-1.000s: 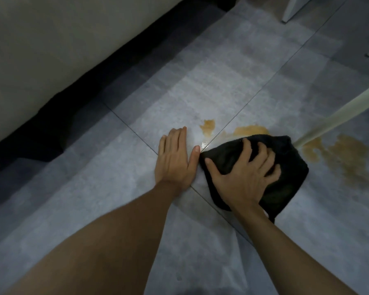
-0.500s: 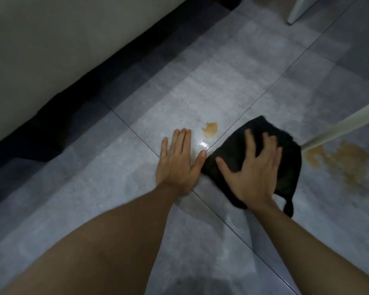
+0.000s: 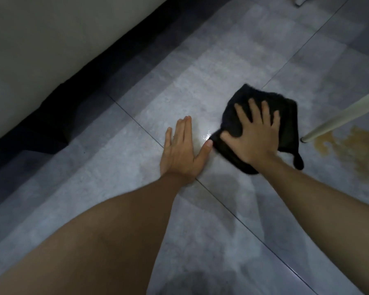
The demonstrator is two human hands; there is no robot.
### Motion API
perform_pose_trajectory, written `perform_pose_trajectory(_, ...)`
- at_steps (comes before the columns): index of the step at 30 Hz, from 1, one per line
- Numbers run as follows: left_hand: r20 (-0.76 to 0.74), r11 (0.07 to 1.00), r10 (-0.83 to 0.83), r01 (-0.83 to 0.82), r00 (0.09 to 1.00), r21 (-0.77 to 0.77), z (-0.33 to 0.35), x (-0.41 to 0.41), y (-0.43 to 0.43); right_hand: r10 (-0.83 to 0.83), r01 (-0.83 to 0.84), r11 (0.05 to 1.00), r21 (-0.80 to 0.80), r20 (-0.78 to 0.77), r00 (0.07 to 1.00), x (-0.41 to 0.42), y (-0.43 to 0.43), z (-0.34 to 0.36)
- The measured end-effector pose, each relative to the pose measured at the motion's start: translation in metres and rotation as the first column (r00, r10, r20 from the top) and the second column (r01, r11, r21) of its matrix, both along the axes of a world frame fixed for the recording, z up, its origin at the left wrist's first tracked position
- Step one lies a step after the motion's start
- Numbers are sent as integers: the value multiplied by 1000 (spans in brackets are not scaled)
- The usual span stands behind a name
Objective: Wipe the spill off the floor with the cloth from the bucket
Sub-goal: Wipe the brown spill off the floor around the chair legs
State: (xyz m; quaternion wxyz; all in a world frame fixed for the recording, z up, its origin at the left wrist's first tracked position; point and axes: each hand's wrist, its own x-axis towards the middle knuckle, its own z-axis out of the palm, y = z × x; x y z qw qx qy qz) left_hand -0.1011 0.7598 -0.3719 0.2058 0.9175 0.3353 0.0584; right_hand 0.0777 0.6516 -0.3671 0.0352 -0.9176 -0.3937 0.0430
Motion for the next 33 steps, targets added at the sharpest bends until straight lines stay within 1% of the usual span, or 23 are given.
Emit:
perform_pose_trajectory(1, -19, 1000, -11, 11, 1000, 8, -2, 1, 0, -74, 74, 997, -22, -2, 997, 2, 18, 1)
perform_pose_trajectory(2, -24, 1000, -22, 22, 999, 11, -2, 1, 0, -84, 85, 996, -35, 7, 996, -5, 35, 1)
perform_pose_trajectory(3, -12, 1000, -25, 25, 1000, 4, -2, 1, 1, -31, 31, 999, -34, 15, 999, -18, 48, 2)
perform_pose_trajectory(4, 18, 1000, -17, 18, 1000, -15, -2, 0, 1, 63, -62, 998, -14, 21, 998, -36, 54, 1)
perform_pose_trajectory(6, 93, 998, 11, -4, 996, -69, -1, -2, 2, 226, -226, 971, 83, 13, 974, -67, 37, -1)
perform_pose_trajectory(8, 84, 998, -1, 6, 996, -69, 0, -4, 1, 267, -262, 955, 141, -12, 964, -72, 5, -7)
perform_pose_trajectory(10, 13, 999, -15, 15, 1000, -29, -1, -1, 2, 247, -246, 960, 133, 3, 969, -49, -11, -8)
perform_pose_trajectory(11, -15, 1000, -20, 20, 1000, -15, -2, 0, 2, 194, -194, 976, 99, 5, 981, -37, -12, -7)
perform_pose_trajectory(14, -30, 999, -36, 36, 999, 0, -1, 1, 1, -64, 65, 998, 22, -20, 998, -32, 11, -4)
perform_pose_trajectory(15, -22, 999, -39, 39, 999, -2, -1, 1, 1, -86, 87, 996, 33, -26, 996, -42, 15, -2)
perform_pose_trajectory(16, -15, 999, -39, 39, 999, -4, -1, 0, 1, -56, 59, 995, 80, -39, 998, -56, 11, 1)
perform_pose_trajectory(18, -9, 999, -52, 52, 999, 14, 0, -2, 1, 117, -109, 977, 184, -33, 993, -83, -24, 1)
perform_pose_trajectory(19, -8, 997, -66, 66, 998, 39, 0, -3, 0, 197, -189, 964, 187, -23, 980, -92, -52, -2)
perform_pose_trajectory(20, -11, 995, -78, 78, 997, 69, 0, -3, -1, 236, -228, 959, 170, -27, 971, -93, -78, -4)
perform_pose_trajectory(21, -23, 992, -82, 84, 996, 92, 0, -4, -3, 237, -230, 961, 155, -26, 971, -84, -99, -6)
perform_pose_trajectory(22, -46, 990, -88, 92, 995, 104, 0, -5, -5, 188, -184, 971, 151, -7, 982, -71, -111, -7)
perform_pose_trajectory(24, -101, 988, -102, 113, 990, 108, 0, -5, -8, 13, -14, 995, 102, 13, 1000, -47, -111, -7)
perform_pose_trajectory(26, -134, 986, -96, 113, 986, 125, 2, -3, -11, -109, 110, 991, 80, -23, 994, -43, -90, -6)
perform_pose_trajectory(27, -136, 984, -83, 103, 987, 142, 4, -2, -11, -108, 111, 989, 96, -39, 993, -51, -80, -4)
perform_pose_trajectory(28, -129, 981, -72, 94, 989, 170, 7, -2, -12, -60, 66, 990, 124, -53, 997, -64, -76, -2)
perform_pose_trajectory(31, -90, 971, -128, 143, 988, 193, 10, 6, -33, 158, -150, 970, 192, -30, 987, -98, -126, -5)
perform_pose_trajectory(32, -85, 968, -167, 180, 982, 177, 11, 11, -40, 171, -163, 967, 196, -26, 985, -101, -149, -5)
perform_pose_trajectory(33, -81, 959, -221, 232, 972, 164, 12, 17, -49, 137, -132, 970, 203, -13, 990, -96, -170, -6)
